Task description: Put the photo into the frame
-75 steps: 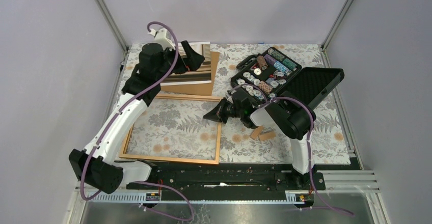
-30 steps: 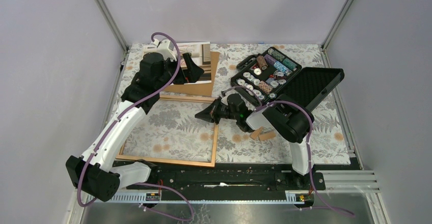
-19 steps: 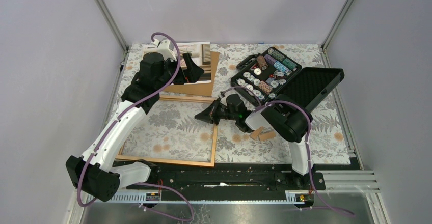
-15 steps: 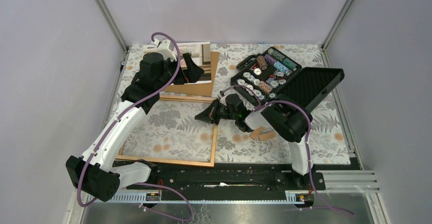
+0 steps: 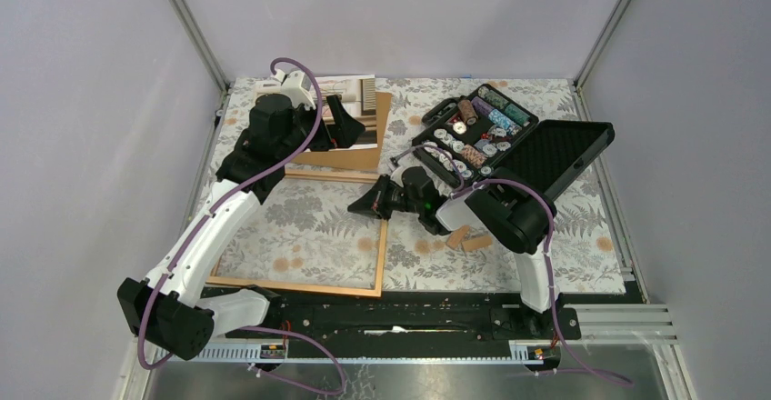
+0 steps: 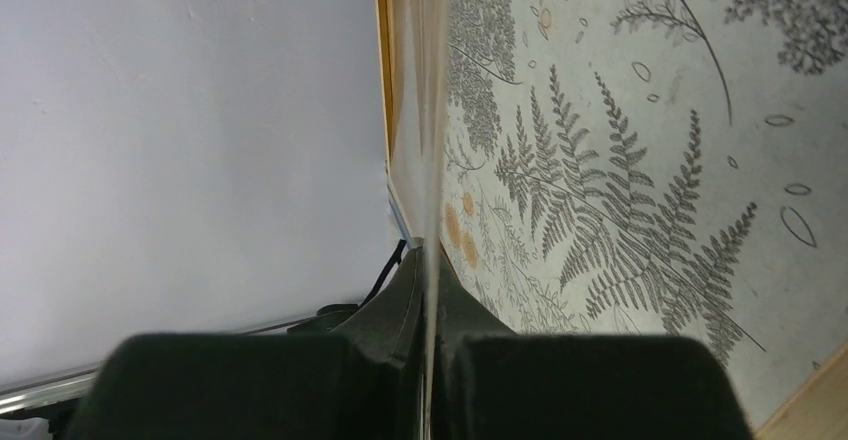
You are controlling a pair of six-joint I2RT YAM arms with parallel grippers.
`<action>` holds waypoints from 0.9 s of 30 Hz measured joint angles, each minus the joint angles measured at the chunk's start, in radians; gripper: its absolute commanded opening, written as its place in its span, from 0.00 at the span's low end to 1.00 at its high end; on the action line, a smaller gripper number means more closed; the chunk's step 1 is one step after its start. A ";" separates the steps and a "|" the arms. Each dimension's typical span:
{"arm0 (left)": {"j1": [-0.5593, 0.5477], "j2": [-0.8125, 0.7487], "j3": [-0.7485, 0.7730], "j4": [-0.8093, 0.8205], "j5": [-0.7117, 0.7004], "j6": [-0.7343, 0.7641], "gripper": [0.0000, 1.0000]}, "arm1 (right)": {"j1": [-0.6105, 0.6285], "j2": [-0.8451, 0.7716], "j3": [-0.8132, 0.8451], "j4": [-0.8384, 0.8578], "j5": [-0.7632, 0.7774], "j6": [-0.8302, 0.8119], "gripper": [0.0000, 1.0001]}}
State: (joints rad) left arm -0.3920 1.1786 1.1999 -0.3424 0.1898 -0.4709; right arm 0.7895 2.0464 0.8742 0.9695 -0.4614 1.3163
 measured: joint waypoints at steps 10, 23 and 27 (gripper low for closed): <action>0.000 -0.001 -0.005 0.005 0.013 -0.001 0.99 | -0.013 0.011 0.038 -0.002 0.000 -0.030 0.00; 0.004 -0.001 -0.016 0.008 0.031 -0.009 0.99 | -0.024 0.056 0.078 -0.041 0.007 -0.050 0.05; 0.006 -0.001 -0.016 0.008 0.034 -0.009 0.99 | -0.025 0.065 0.091 -0.072 0.011 -0.062 0.19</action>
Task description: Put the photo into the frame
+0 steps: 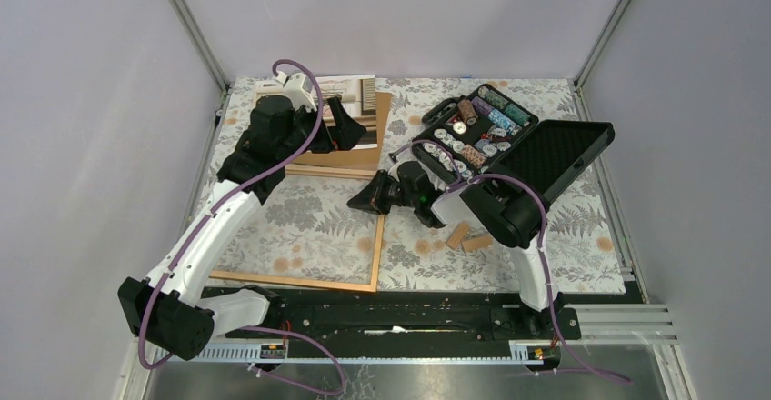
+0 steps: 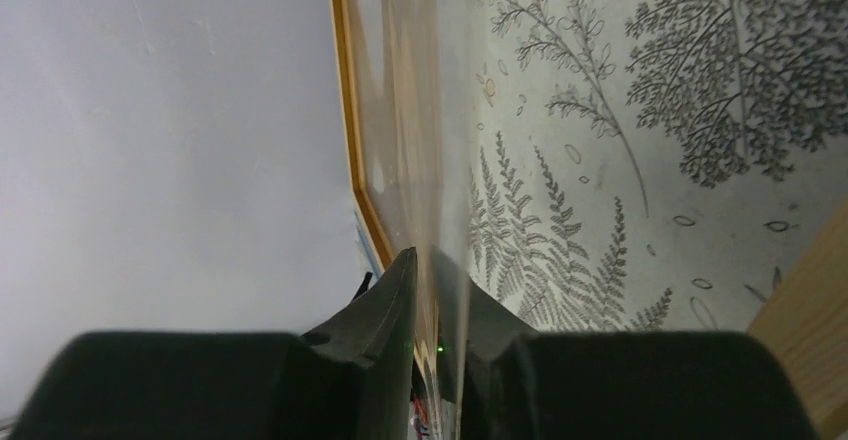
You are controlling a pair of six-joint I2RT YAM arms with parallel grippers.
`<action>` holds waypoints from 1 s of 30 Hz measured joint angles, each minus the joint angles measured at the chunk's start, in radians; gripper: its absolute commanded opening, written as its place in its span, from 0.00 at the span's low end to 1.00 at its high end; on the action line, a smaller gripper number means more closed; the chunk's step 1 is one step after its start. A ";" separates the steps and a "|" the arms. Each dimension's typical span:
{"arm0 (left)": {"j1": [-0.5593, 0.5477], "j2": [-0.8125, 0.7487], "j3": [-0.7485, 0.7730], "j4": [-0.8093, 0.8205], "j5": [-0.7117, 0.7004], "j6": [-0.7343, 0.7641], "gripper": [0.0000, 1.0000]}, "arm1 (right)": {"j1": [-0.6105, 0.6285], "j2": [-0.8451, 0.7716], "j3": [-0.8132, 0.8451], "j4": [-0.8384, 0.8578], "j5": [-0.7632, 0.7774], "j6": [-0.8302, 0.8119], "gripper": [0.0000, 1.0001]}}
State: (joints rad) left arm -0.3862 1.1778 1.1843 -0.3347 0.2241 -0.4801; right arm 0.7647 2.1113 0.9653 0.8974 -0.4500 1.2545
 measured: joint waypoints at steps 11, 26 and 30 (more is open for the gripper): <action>0.008 0.000 0.000 0.012 0.008 -0.008 0.99 | 0.004 -0.015 0.060 -0.233 0.050 -0.092 0.50; 0.012 -0.010 -0.002 0.015 0.011 -0.010 0.99 | 0.043 -0.122 0.160 -0.591 0.115 -0.254 0.49; 0.013 -0.011 -0.003 0.015 0.011 -0.010 0.99 | 0.042 -0.122 0.104 -0.462 0.084 -0.190 0.24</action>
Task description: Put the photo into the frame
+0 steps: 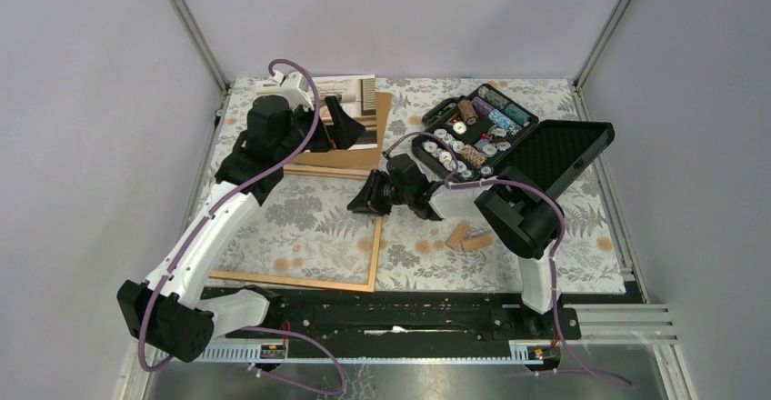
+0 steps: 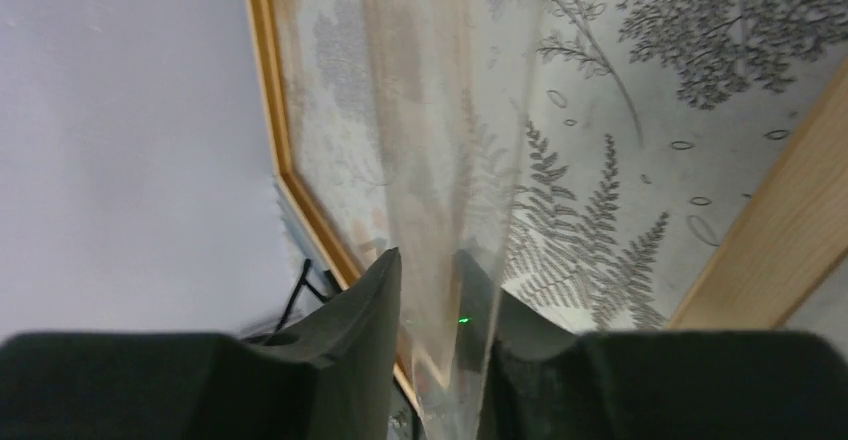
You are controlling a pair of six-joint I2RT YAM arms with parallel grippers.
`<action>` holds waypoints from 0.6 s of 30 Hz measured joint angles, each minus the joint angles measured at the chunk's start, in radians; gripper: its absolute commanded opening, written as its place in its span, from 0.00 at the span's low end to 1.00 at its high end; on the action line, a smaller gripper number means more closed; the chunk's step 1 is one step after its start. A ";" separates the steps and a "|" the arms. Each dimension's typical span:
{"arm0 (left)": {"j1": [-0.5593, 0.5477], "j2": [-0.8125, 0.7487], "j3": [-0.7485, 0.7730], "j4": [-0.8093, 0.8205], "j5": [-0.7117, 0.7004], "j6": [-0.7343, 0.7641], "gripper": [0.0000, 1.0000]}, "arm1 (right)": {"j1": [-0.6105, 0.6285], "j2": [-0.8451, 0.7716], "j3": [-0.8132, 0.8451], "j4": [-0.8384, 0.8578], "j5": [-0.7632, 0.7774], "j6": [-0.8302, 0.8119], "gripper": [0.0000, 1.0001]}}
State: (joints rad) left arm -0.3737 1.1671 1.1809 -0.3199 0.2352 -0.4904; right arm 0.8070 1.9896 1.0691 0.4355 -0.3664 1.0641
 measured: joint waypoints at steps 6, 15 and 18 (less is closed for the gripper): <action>0.000 0.000 -0.008 0.000 0.000 0.000 0.99 | -0.005 0.003 -0.037 0.137 -0.042 0.037 0.00; 0.005 0.000 -0.010 0.001 0.001 0.000 0.99 | -0.034 0.003 -0.092 0.296 -0.124 0.032 0.00; 0.008 0.000 -0.010 0.001 0.002 0.000 0.99 | -0.036 0.003 -0.092 0.351 -0.145 0.028 0.00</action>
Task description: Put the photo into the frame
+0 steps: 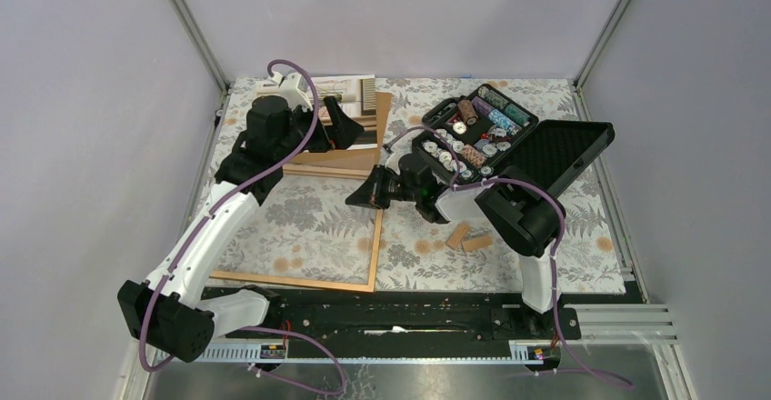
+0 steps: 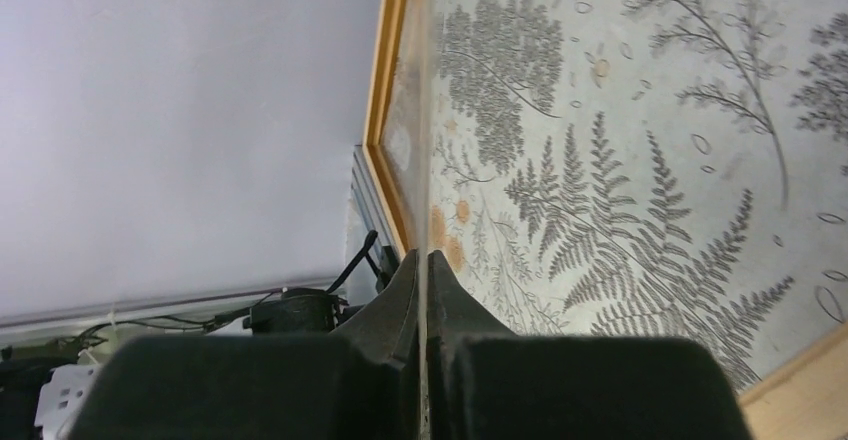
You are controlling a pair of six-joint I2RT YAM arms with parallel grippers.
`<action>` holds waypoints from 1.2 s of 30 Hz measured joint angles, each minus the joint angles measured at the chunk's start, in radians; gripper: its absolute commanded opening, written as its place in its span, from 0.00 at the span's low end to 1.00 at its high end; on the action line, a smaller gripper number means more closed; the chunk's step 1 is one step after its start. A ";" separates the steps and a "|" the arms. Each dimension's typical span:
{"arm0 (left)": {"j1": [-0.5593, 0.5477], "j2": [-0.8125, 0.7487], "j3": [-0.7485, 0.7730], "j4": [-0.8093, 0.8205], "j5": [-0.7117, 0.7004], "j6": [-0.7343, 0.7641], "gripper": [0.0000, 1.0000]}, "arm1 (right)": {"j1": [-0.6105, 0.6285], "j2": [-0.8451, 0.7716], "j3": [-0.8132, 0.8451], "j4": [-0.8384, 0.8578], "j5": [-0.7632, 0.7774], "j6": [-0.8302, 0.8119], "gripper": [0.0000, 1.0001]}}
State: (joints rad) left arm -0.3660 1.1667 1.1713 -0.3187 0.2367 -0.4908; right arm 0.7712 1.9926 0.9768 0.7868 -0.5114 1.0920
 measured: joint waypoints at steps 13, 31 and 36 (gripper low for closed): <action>0.003 0.000 0.000 0.000 0.003 -0.004 0.99 | 0.000 0.048 0.016 0.151 -0.060 0.048 0.00; 0.178 0.093 0.000 0.001 -0.040 0.013 0.99 | -0.034 0.149 0.066 0.023 -0.067 0.063 0.00; 0.214 0.163 0.000 -0.024 -0.143 0.038 0.99 | -0.046 0.155 0.151 -0.188 -0.053 -0.042 0.00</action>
State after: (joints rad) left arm -0.1516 1.3293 1.1709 -0.3428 0.0933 -0.4530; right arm 0.7250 2.1479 1.1275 0.5991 -0.5648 1.0500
